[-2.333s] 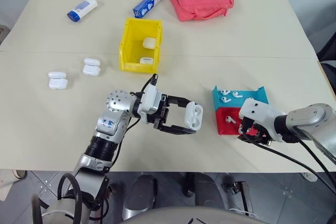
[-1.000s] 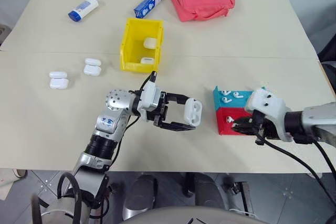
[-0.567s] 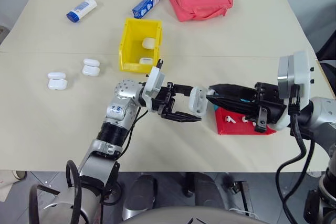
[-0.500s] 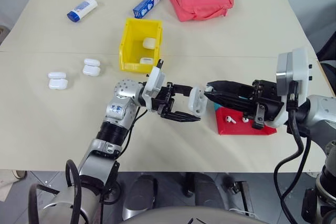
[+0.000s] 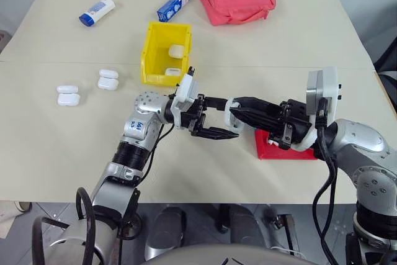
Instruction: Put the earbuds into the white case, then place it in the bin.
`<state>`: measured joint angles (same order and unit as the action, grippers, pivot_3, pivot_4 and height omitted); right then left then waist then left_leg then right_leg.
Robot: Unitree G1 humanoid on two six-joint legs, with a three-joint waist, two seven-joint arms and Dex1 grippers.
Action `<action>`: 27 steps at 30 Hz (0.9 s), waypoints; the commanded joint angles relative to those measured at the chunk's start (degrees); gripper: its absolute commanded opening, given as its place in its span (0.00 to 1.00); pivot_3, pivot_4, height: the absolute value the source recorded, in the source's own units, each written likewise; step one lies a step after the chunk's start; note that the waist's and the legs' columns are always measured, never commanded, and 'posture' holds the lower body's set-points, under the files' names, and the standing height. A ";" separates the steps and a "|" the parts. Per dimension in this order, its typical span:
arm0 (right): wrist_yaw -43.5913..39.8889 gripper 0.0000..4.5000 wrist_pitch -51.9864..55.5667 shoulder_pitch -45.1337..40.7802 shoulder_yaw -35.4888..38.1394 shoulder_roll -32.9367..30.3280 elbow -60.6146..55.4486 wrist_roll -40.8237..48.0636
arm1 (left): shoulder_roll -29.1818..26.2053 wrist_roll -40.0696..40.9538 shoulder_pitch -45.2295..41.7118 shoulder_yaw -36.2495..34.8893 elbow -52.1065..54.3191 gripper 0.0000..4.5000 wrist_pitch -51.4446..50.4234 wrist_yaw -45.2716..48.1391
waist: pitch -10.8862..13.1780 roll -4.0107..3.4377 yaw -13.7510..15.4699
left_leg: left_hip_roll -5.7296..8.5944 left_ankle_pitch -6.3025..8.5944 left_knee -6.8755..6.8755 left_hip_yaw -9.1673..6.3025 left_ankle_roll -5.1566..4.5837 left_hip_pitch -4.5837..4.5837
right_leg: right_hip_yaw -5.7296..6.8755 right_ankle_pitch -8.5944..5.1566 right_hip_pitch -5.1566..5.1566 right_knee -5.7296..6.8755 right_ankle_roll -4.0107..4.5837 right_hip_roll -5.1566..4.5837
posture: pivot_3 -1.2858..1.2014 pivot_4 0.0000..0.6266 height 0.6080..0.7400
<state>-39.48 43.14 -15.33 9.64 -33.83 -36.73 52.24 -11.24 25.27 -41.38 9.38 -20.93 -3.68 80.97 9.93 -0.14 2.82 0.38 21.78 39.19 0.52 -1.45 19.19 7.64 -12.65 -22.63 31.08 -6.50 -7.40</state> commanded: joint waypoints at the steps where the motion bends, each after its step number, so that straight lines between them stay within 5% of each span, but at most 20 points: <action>1: -0.86 0.10 -3.05 0.92 -1.17 0.37 1.45 -2.19 | 0.79 2.07 -0.45 -0.93 3.72 0.61 -0.27 0.44 | 0.00 0.00 0.03 | 0.00 0.00 0.00 0.00 0.00 0.01 | 0.00 0.00 -0.01 0.00 0.00 0.00 | 0.52 0.24 1.00; 17: -2.98 0.10 -15.47 10.11 -4.27 3.71 6.11 -8.80 | 1.02 3.72 0.17 -2.10 6.63 0.61 -0.95 1.53 | 0.00 0.00 0.03 | -0.01 0.01 0.00 0.05 -0.02 -0.01 | -0.02 0.00 -0.01 0.00 0.00 0.02 | 0.52 0.24 1.00; 27: -5.02 0.10 -15.54 12.24 -5.06 -0.72 5.53 -9.88 | 0.97 3.14 -0.92 -3.33 4.60 0.61 1.02 1.53 | 0.00 -0.01 0.00 | 0.00 0.02 0.00 0.08 -0.04 -0.02 | -0.05 0.00 -0.01 0.01 0.00 0.01 | 0.52 0.24 1.00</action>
<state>-44.28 25.09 -4.65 5.66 -32.89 -32.90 44.49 -11.17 25.34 -39.81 9.18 -18.87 -4.77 82.71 9.93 -0.15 2.82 0.38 21.81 39.19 0.60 -1.50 19.16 7.59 -12.65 -22.64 31.08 -6.50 -7.40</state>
